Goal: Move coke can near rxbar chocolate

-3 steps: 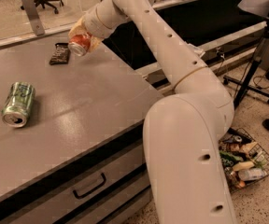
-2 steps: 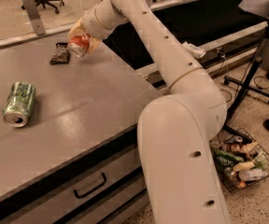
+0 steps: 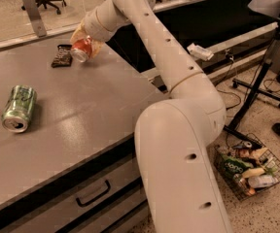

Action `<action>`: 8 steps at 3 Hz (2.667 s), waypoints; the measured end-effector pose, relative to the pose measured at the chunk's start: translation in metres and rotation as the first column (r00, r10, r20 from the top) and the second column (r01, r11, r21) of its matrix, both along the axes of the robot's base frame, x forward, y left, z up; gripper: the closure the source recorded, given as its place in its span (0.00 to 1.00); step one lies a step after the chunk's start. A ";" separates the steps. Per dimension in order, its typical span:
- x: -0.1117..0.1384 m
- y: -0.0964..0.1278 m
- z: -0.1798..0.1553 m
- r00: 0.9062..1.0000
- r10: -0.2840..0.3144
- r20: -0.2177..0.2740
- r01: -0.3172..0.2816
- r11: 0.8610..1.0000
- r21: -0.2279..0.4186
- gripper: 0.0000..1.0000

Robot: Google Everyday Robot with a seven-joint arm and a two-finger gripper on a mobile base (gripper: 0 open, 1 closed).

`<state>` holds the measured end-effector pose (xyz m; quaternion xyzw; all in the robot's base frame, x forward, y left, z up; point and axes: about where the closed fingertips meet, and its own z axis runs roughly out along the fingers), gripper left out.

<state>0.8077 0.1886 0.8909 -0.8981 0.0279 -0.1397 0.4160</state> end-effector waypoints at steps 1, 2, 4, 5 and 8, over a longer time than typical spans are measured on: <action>-0.001 0.005 -0.004 1.000 0.017 -0.008 -0.017 1.000 -0.007 0.83; -0.001 0.008 -0.007 1.000 0.020 -0.012 -0.020 1.000 -0.008 0.59; -0.002 0.014 -0.014 0.999 0.028 -0.021 -0.028 1.000 -0.011 0.12; -0.003 0.017 -0.010 0.999 0.032 -0.025 -0.032 0.999 -0.012 0.00; -0.010 0.023 0.012 0.995 0.079 0.058 -0.079 0.997 -0.005 0.00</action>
Offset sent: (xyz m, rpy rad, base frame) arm -0.0011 0.0044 -0.0032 -0.0057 0.0072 0.0144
